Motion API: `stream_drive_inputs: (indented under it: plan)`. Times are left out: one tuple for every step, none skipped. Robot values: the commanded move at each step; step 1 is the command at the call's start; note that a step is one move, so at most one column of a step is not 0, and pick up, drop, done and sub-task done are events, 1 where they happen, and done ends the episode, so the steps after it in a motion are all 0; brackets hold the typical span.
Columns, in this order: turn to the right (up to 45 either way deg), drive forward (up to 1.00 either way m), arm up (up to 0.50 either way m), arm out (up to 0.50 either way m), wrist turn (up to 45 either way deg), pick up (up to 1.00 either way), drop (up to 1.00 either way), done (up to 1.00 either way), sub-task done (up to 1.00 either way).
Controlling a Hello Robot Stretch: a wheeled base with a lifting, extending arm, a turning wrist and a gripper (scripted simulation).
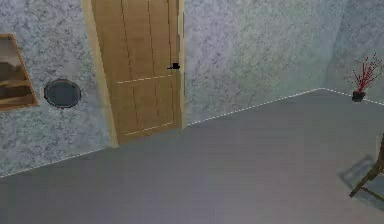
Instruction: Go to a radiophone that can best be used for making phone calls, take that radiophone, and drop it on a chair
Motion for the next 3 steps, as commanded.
stream_drive_inputs:
  plan:
    - [30.0,0.0,0.0,0.0,0.0,0.0,0.0,0.0,0.0]
    - [0.0,1.0,0.0,0.0,0.0,0.0,0.0,0.0,0.0]
    - [0.0,0.3,0.0,0.0,0.0,0.0,0.0,0.0,0.0]
